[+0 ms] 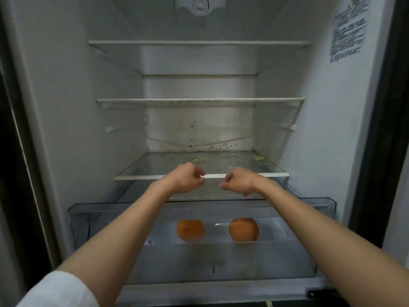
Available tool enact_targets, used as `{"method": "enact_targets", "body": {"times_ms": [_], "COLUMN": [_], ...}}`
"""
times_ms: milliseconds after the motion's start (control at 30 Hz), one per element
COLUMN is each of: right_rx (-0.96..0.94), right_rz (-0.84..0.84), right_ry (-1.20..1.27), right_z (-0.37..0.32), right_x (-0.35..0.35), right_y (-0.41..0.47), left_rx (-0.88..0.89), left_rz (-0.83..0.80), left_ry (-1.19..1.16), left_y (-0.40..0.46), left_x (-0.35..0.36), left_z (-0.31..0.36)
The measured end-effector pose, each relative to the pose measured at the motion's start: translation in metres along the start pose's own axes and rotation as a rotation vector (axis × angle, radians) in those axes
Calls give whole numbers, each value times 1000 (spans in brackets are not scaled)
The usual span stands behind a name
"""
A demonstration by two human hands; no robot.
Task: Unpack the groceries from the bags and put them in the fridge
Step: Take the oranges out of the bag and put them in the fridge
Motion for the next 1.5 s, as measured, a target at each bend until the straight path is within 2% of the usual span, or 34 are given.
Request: {"method": "enact_targets", "body": {"times_ms": [200, 300, 433, 633, 900, 1067, 1200, 1500], "right_rx": [-216, -292, -383, -412, -517, -778, -960, -1246], "right_rz": [406, 530, 595, 465, 23, -172, -237, -382], "right_ry": [-39, -33, -36, -24, -35, -97, -86, -15], "right_z": [-44, -58, -73, -87, -140, -227, -307, -491], "right_x": [-13, -1, 29, 123, 277, 347, 389, 491], "right_y": [-49, -86, -142, -234, -349, -401, -432, -472], "left_rx": [146, 155, 145, 85, -308, -620, -808, -1178], "left_rz": [479, 588, 668, 603, 299, 247, 326, 341], "left_ry": [60, 168, 276, 252, 354, 367, 354, 399], "left_y": [-60, -105, -184, -326, -528, -645, -724, -879], "left_x": [-38, -46, -44, 18, 87, 78, 51, -4], "left_z": [5, 2, -1, -8, -80, -132, -162, -268]}}
Point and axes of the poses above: each hand's wrist, its own y-axis towards the middle knuckle, its own x-axis out of the palm, z = x × y, the point moved 5 cm from there along y, towards the middle knuckle
